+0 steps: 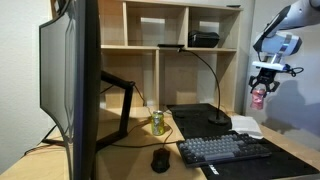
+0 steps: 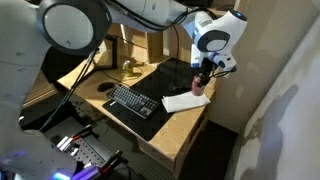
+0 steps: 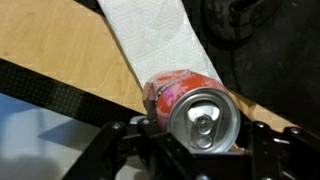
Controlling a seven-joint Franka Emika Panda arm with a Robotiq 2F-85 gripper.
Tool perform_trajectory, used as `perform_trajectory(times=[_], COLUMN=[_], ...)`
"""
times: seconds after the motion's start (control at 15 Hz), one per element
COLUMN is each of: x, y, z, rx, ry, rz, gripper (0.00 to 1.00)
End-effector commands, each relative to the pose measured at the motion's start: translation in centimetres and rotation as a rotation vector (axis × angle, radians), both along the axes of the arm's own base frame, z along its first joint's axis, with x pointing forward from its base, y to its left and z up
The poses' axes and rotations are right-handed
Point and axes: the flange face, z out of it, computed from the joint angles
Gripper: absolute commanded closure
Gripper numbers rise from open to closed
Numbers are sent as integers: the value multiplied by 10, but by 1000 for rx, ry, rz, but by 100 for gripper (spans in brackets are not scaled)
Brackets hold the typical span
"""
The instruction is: Move the pink can to the back right corner of the desk
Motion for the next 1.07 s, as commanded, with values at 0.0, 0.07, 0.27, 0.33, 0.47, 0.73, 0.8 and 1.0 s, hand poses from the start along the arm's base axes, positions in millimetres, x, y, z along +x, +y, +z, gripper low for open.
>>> perform_trajectory(times=[0.0, 0.07, 0.27, 0.33, 0.47, 0.73, 0.8, 1.0], x=[-59, -25, -30, -28, -28, -63, -74, -112], y=[4, -3, -5, -4, 3, 14, 13, 1], z=[0, -2, -2, -3, -9, -40, -49, -79], rx=[24, 7, 6, 5, 0, 30, 41, 74], ry=[44, 26, 29, 29, 60, 97, 98, 127], rz=[199, 106, 111, 112, 166, 423, 480, 658], gripper=[58, 58, 33, 33, 58, 58, 58, 58])
